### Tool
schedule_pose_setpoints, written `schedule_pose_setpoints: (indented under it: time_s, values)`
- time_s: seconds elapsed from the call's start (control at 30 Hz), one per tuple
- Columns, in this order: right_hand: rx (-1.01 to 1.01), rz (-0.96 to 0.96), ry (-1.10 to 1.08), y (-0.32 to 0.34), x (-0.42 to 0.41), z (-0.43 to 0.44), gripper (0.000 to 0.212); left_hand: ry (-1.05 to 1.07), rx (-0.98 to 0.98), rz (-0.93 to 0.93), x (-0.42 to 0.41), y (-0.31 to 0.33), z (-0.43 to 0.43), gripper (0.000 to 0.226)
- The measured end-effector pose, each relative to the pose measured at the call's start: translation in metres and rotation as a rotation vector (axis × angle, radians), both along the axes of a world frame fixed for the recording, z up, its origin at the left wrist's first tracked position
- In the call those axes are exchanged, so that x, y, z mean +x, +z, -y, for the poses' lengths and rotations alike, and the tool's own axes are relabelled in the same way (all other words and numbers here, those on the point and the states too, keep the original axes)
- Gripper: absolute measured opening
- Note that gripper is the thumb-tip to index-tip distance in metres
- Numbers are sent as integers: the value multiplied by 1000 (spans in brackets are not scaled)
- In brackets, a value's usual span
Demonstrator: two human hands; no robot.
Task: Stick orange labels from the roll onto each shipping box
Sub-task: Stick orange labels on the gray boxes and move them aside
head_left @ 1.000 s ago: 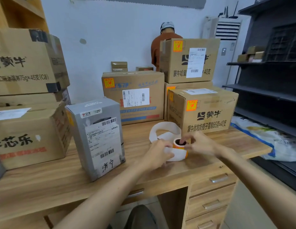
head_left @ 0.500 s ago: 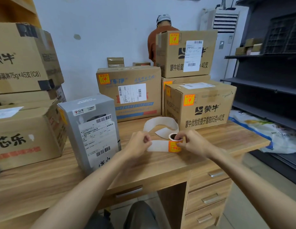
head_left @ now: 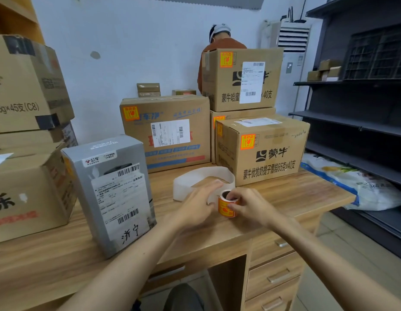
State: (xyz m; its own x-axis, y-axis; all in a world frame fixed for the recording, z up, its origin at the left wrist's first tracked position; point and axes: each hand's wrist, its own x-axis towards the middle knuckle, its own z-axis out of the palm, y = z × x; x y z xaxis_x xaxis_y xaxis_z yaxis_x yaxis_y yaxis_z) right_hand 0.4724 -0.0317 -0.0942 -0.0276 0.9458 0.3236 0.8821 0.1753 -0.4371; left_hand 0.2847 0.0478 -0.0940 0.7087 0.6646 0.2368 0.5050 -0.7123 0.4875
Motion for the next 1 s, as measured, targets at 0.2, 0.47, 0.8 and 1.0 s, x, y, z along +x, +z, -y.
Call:
schedule_pose_setpoints:
  time_s: [0.2, 0.47, 0.8, 1.0]
  values:
    - [8, 4, -68, -2, 0, 0, 17, 39, -1, 92, -6, -9, -7, 31]
    - [64, 71, -138, -4, -12, 4, 23, -75, -57, 96, -22, 1, -3, 20]
    - [175, 108, -23, -8, -35, 30, 20, -72, -76, 156, -25, 2, 4, 20]
    - [134, 30, -77, -10, -42, 24, 21, -102, -102, 173, -25, 4, 6, 15]
